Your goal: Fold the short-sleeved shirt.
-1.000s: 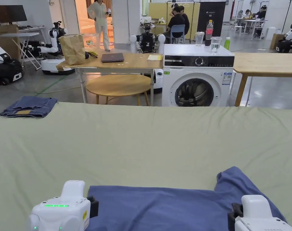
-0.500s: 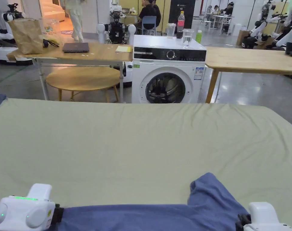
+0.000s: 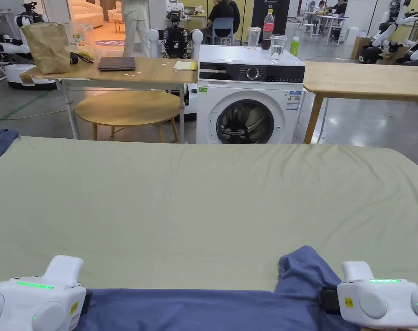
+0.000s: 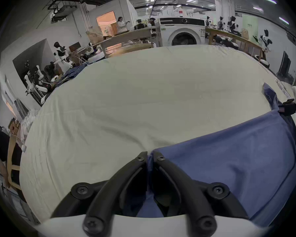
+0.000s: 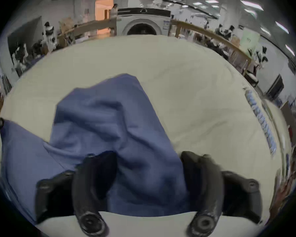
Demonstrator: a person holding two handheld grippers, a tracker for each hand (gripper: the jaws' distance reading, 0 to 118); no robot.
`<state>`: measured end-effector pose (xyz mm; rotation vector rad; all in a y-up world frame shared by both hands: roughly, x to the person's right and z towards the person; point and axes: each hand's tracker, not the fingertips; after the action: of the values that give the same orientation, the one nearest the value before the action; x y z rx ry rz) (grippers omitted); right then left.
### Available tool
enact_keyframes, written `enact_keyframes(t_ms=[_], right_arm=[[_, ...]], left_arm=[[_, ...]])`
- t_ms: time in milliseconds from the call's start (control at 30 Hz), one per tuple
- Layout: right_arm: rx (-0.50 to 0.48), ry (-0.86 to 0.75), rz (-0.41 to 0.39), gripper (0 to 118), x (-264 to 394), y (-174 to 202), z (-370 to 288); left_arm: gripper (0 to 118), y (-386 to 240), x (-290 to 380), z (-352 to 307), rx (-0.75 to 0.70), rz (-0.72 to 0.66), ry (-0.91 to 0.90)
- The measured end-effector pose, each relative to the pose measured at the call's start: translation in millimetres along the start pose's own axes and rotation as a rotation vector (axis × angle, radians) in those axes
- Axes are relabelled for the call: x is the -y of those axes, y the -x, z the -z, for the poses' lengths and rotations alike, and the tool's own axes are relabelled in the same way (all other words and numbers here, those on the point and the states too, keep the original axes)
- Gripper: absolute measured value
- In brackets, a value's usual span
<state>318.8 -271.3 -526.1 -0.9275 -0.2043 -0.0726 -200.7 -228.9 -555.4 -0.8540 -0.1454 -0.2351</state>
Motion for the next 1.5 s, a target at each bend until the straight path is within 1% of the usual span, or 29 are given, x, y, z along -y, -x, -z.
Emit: enact_keyframes(t_ms=[33,67,200,267,333,467,567,633,667,733,800,867,933,967,1000,1033,1067,1100,1133,1167,1200,1267,1333,1367,1400,1433,1467,1500], right_arm=[[-0.018,-0.001,0.001,16,1.6,2.5,-5.6],[-0.011,-0.009,-0.011,0,3.9,3.8,-8.9],[-0.015,-0.051,-0.062,0,10.6,6.8,-29.0],[-0.038,-0.117,-0.031,0,12.7,0.9,-55.4],[-0.076,-0.184,-0.015,0,16.8,-1.6,-95.2],[-0.094,-0.309,-0.055,0,46.9,-6.5,-178.5],[-0.107,-0.376,-0.073,0,86.7,-10.7,-234.0],[-0.100,-0.377,-0.084,0,118.5,-12.7,-257.6],[-0.099,-0.376,-0.087,0,135.0,-13.6,-265.4],[-0.073,-0.341,-0.122,0,169.5,-11.2,-270.9],[-0.043,-0.280,-0.156,0,207.6,-8.2,-264.4],[-0.038,-0.228,-0.150,0,235.0,-6.2,-251.7],[-0.046,-0.189,-0.113,0,249.5,-6.6,-239.8],[-0.052,-0.192,-0.100,1,252.3,-7.5,-237.0],[-0.054,-0.204,-0.087,5,252.5,-7.9,-237.0],[-0.052,-0.212,-0.077,26,250.4,-7.8,-239.7],[-0.059,-0.218,-0.071,55,246.4,-7.1,-246.5],[-0.075,-0.233,-0.064,85,238.5,-4.9,-259.5],[-0.098,-0.263,-0.064,102,230.4,1.1,-269.8],[-0.121,-0.320,-0.070,102,221.3,11.1,-280.8],[-0.117,-0.391,-0.094,102,210.3,24.0,-292.4],[-0.118,-0.485,-0.129,102,186.4,49.8,-308.7],[-0.146,-0.576,-0.111,102,163.9,77.8,-317.0],[-0.150,-0.602,-0.100,102,153.9,90.0,-319.6],[-0.133,-0.611,-0.088,102,144.5,103.3,-319.9],[-0.110,-0.619,-0.076,102,139.1,113.1,-318.6],[-0.078,-0.638,-0.074,102,135.4,122.2,-316.6],[-0.055,-0.641,-0.077,94,133.4,128.6,-313.1]], left_arm=[[0,0.0,0.5,-0.4,0.005,-0.006,0.001],[0,-0.7,0.2,-0.2,0.011,-0.008,0.004],[0,-2.9,5.4,-16.4,0.028,-0.026,-0.014],[0,-2.1,9.3,-36.4,0.031,-0.029,-0.048],[0,0.1,15.6,-66.7,0.042,-0.032,-0.102],[0,4.0,39.1,-133.9,0.072,-0.038,-0.190],[0,5.2,72.4,-186.5,0.074,-0.029,-0.256],[0,7.8,103.6,-216.1,0.100,-0.044,-0.315],[0,9.0,121.1,-226.6,0.113,-0.055,-0.316],[0,9.8,154.8,-231.7,0.108,-0.065,-0.254],[0,11.3,191.7,-223.0,0.083,-0.077,-0.178],[0,15.0,213.5,-208.4,0.100,-0.128,-0.109],[0,15.0,226.5,-201.5,0.078,-0.142,-0.156],[4,14.6,227.1,-196.4,0.069,-0.143,-0.138],[20,11.8,223.0,-193.8,0.058,-0.139,-0.111],[55,9.6,222.8,-196.3,0.042,-0.139,-0.131],[85,8.7,220.7,-204.7,0.035,-0.146,-0.163],[104,7.4,215.2,-214.9,0.050,-0.153,-0.191],[110,2.3,206.5,-226.8,0.043,-0.144,-0.240],[110,-5.9,195.7,-238.2,0.016,-0.121,-0.299],[110,-14.9,182.2,-246.9,-0.004,-0.094,-0.364],[110,-33.6,153.3,-255.5,0.000,-0.075,-0.410],[109,-53.8,127.2,-259.0,0.040,-0.069,-0.472],[106,-63.6,116.4,-259.4,0.060,-0.068,-0.488],[101,-74.1,106.5,-259.5,0.085,-0.063,-0.519],[98,-83.5,100.0,-257.9,0.078,-0.054,-0.539],[98,-92.7,93.4,-255.7,0.068,-0.029,-0.531],[82,-100.3,88.2,-253.7,0.055,0.001,-0.524]])
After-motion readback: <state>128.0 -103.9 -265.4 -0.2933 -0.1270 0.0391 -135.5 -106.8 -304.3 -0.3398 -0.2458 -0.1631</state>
